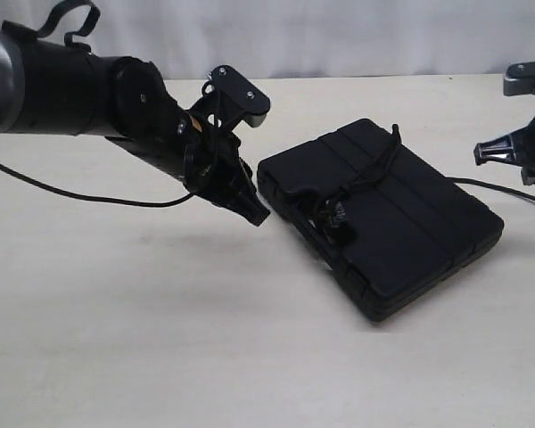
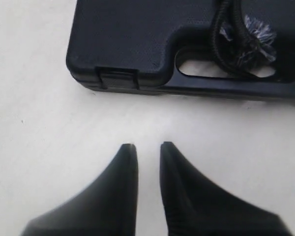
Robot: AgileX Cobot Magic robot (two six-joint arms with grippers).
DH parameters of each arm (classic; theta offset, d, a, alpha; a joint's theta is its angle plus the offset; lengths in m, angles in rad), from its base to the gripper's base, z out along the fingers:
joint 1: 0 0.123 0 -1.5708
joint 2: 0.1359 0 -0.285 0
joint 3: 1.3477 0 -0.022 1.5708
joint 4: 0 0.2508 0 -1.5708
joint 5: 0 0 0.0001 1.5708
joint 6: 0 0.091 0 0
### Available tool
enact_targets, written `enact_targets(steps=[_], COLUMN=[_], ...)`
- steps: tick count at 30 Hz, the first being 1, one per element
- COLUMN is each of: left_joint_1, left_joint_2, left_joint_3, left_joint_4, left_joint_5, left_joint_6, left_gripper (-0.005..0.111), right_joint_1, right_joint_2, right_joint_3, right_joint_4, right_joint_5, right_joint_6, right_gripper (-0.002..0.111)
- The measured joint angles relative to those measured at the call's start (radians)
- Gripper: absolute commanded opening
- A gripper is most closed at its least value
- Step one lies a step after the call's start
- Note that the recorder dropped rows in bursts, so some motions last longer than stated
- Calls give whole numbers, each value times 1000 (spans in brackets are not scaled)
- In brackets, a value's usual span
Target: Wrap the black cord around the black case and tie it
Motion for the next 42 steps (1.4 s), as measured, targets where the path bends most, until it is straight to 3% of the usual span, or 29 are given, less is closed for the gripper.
enact_targets(steps=[5,15,27,30,32,35,38,42], left_joint_1=[0,0,0,0,0,0,0,-4], left_joint_2=[-2,-2,-2,-2,-24,-105,-187,-204], left_joint_3=[71,186,189,189,189,189,189,189], left_joint_4=[2,4,4,4,6,7,8,5], left_joint_5=[-86,-245,-280,-291,-317,-376,-346,-231], left_joint_6=[-2,3,16,26,51,64,94,213], left_gripper=[16,16,16,16,16,15,0,0], right_joint_1=[-3,91,320,324,324,298,210,120], right_joint_2=[69,109,107,82,22,-33,-54,-54], right_joint_3=[0,0,0,-2,-28,-99,-139,-113], right_joint_4=[36,76,356,312,183,103,171,374], right_joint_5=[-18,0,112,114,113,81,84,119], right_joint_6=[-70,-199,-423,-390,-282,-154,-152,-260], right_gripper=[4,4,4,4,4,18,31,36])
